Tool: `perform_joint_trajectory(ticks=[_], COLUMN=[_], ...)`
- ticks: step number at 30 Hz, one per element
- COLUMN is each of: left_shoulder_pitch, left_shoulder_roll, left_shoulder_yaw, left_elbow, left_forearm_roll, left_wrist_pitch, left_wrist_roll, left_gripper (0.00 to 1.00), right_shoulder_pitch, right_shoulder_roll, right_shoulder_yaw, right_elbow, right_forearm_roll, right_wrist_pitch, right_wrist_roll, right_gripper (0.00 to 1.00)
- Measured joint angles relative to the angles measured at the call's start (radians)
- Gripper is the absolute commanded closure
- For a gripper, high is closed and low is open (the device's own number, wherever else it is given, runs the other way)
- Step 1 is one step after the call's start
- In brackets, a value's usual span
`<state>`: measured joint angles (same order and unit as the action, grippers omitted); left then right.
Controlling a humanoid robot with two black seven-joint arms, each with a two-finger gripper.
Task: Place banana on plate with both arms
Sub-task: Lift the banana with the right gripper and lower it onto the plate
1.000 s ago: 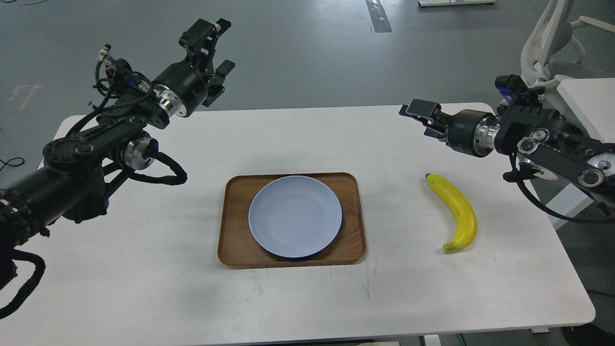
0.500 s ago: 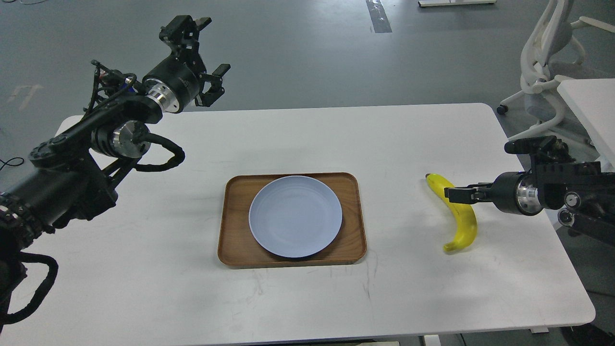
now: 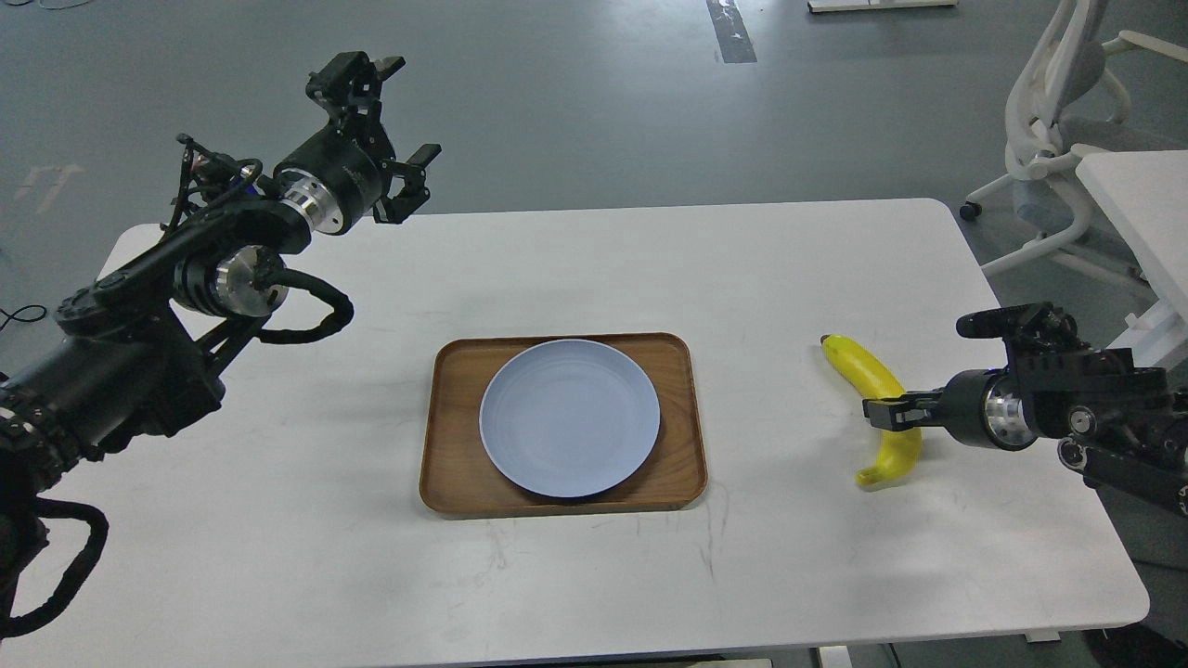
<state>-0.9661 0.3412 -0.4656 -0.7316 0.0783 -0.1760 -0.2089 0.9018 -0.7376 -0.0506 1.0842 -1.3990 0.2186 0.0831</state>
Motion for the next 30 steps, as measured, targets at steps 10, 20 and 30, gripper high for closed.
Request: perform_joint_trajectory(ticks=[10, 20, 30], left_shoulder_pitch=[0.001, 0.007, 0.011], left_shoulder_roll=[0.000, 0.005, 0.052], left_shoulder_yaw=[-0.003, -0.006, -0.004], left_elbow=[0.000, 0.000, -0.001], left_forearm_roll=[-0.004, -0.006, -0.002], left_wrist_pitch=[-0.015, -0.016, -0.025], left_wrist_roll=[0.030, 0.037, 0.037], left_gripper=[0.02, 0.02, 0.02], right_shoulder_pitch=[0.135, 0.380, 0.402], right_shoulder_roll=[0.074, 0.308, 0.514], right_shoulder_yaw=[-0.050, -0.218, -0.295], right_elbow=[0.005, 0.001, -0.107], right_forearm_roll=[-0.009, -0.012, -0.012], right_wrist_pitch=[-0.036, -0.036, -0.036], right_wrist_roll=[0.058, 0.135, 0.153], right_gripper=[0.95, 0.95, 0.95])
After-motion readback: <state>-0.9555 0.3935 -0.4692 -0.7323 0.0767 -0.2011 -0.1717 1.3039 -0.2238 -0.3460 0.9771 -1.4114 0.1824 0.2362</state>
